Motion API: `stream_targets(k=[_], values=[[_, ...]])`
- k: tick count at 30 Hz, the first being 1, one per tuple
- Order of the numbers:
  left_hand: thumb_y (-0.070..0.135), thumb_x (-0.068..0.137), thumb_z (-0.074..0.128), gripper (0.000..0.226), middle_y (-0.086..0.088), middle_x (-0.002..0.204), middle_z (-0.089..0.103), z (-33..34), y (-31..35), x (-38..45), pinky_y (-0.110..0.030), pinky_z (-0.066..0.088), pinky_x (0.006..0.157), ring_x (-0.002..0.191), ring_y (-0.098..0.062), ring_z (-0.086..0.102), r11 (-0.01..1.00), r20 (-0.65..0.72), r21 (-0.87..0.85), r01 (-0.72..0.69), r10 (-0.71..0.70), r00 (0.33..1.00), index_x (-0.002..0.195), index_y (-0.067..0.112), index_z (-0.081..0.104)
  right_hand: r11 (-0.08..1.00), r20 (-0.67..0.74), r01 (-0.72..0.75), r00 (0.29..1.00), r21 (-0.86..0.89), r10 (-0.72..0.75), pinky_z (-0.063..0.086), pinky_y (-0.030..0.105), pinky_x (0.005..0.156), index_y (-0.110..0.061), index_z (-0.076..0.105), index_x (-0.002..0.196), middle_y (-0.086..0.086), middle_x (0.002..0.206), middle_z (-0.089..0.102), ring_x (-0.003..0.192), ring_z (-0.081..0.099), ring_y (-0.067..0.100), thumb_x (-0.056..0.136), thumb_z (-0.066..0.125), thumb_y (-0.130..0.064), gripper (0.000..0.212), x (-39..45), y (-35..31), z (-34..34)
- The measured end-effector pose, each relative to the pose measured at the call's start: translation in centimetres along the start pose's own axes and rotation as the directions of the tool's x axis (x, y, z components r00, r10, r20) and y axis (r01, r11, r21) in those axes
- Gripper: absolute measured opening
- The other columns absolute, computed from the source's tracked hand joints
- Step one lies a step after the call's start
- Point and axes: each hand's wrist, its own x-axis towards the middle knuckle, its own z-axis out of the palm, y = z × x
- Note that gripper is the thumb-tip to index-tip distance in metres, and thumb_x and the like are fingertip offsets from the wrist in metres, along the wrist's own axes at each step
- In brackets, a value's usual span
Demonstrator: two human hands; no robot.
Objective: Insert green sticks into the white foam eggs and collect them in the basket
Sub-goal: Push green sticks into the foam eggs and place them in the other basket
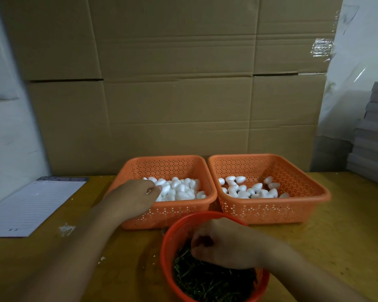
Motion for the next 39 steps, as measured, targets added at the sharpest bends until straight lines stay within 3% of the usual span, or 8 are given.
stream_targets(k=[2, 5, 8, 19, 23, 28, 31, 39], values=[[0.037, 0.104, 0.042, 0.037, 0.006, 0.094, 0.069, -0.4, 0.3, 0.9, -0.033, 0.044, 0.075, 0.098, -0.022, 0.062, 1.0, 0.05, -0.006, 0.007, -0.007, 0.999, 0.076, 0.027, 0.064, 1.0, 0.007, 0.0, 1.0, 0.005, 0.0, 0.05, 0.024, 0.083, -0.024, 0.071, 0.105, -0.009, 0.104, 0.07, 0.093, 0.062, 0.003, 0.095, 0.059, -0.038, 0.021, 0.0, 0.1, -0.1], [0.025, 0.103, 0.043, 0.029, 0.004, 0.129, 0.066, -1.1, 0.6, 2.2, -0.037, 0.049, 0.098, 0.113, -0.016, 0.06, 0.999, 0.096, 0.021, 0.045, -0.046, 0.994, 0.109, 0.024, 0.071, 1.0, 0.017, -0.001, 1.0, 0.01, 0.001, 0.051, 0.026, 0.085, -0.024, 0.071, 0.107, -0.009, 0.105, 0.07, 0.095, 0.063, 0.005, 0.096, 0.057, -0.038, 0.022, -0.1, 0.1, -0.1], [0.014, 0.1, 0.049, 0.032, 0.002, 0.139, 0.061, -1.1, 0.7, 3.0, -0.033, 0.049, 0.101, 0.119, -0.016, 0.059, 0.997, 0.131, 0.056, 0.048, -0.055, 0.99, 0.122, 0.024, 0.069, 1.0, 0.023, -0.003, 1.0, 0.015, 0.003, 0.052, 0.03, 0.087, -0.024, 0.07, 0.107, -0.008, 0.106, 0.07, 0.095, 0.063, 0.006, 0.096, 0.057, -0.039, 0.023, -0.1, 0.1, -0.1], [0.026, 0.082, 0.079, 0.038, 0.0, 0.138, 0.06, 0.3, 0.8, 5.2, -0.03, 0.05, 0.096, 0.119, -0.017, 0.06, 0.975, 0.173, 0.218, 0.036, -0.075, 0.982, 0.119, 0.024, 0.071, 1.0, 0.024, -0.002, 1.0, 0.006, 0.002, 0.052, 0.028, 0.086, -0.022, 0.07, 0.105, -0.006, 0.105, 0.069, 0.095, 0.063, 0.007, 0.096, 0.056, -0.038, 0.023, -0.2, 0.0, -0.2], [0.018, 0.08, 0.077, 0.022, 0.003, 0.114, 0.072, 0.6, 0.4, 5.4, -0.025, 0.049, 0.079, 0.091, -0.009, 0.063, 0.982, 0.098, 0.184, 0.029, -0.048, 0.994, 0.101, 0.025, 0.075, 1.0, 0.023, 0.002, 1.0, 0.001, -0.002, 0.05, 0.024, 0.083, -0.023, 0.07, 0.106, -0.006, 0.104, 0.07, 0.094, 0.062, 0.006, 0.095, 0.058, -0.038, 0.022, -0.2, 0.0, -0.2], [0.027, 0.085, 0.074, 0.009, 0.007, 0.099, 0.069, 0.6, 0.2, 4.7, -0.03, 0.052, 0.078, 0.089, -0.011, 0.063, 0.998, -0.066, 0.052, 0.028, -0.024, 0.998, 0.093, 0.023, 0.073, 1.0, 0.023, -0.001, 1.0, -0.005, 0.001, 0.05, 0.025, 0.082, -0.023, 0.07, 0.105, -0.006, 0.103, 0.07, 0.093, 0.063, 0.006, 0.095, 0.059, -0.039, 0.022, -0.1, 0.0, -0.1], [0.028, 0.083, 0.076, 0.006, 0.01, 0.088, 0.071, 0.5, 1.3, 3.6, -0.017, 0.047, 0.066, 0.082, -0.002, 0.065, 0.968, -0.212, -0.247, -0.042, -0.012, 0.977, 0.085, 0.026, 0.071, 1.0, 0.026, -0.003, 1.0, -0.002, 0.003, 0.051, 0.027, 0.083, -0.022, 0.07, 0.105, -0.006, 0.103, 0.07, 0.093, 0.063, 0.007, 0.095, 0.059, -0.039, 0.023, -0.1, 0.1, -0.1], [0.0, 0.083, 0.076, 0.031, 0.005, 0.104, 0.074, 0.6, 4.7, 0.0, -0.025, 0.058, 0.08, 0.095, -0.009, 0.072, 0.69, -0.144, -0.684, -0.236, 0.19, 0.971, 0.103, 0.024, 0.071, 0.999, 0.032, 0.029, 0.999, 0.014, -0.03, 0.037, 0.007, 0.068, -0.027, 0.065, 0.119, -0.017, 0.105, 0.063, 0.083, 0.054, -0.005, 0.088, 0.07, -0.037, 0.033, 0.0, 0.5, -0.1]])
